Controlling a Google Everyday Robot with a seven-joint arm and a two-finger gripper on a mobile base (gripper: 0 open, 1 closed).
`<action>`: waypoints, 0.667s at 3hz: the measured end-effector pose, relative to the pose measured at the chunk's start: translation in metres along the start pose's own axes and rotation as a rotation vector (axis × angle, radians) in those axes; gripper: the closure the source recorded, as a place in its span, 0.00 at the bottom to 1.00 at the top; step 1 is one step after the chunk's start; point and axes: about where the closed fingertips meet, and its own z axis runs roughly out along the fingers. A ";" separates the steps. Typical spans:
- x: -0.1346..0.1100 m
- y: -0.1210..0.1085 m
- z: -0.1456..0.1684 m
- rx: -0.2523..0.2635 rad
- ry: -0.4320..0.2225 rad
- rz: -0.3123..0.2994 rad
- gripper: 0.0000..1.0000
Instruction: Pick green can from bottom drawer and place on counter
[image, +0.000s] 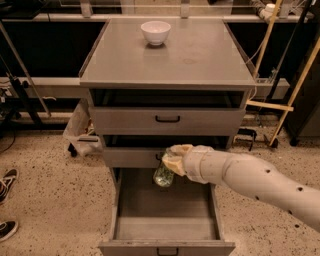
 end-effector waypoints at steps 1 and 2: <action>-0.033 -0.001 -0.016 0.035 -0.001 -0.049 1.00; -0.033 -0.001 -0.016 0.036 -0.001 -0.049 1.00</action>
Offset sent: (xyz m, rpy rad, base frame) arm -0.0006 0.0061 0.0356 -0.0327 -0.0414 -0.0065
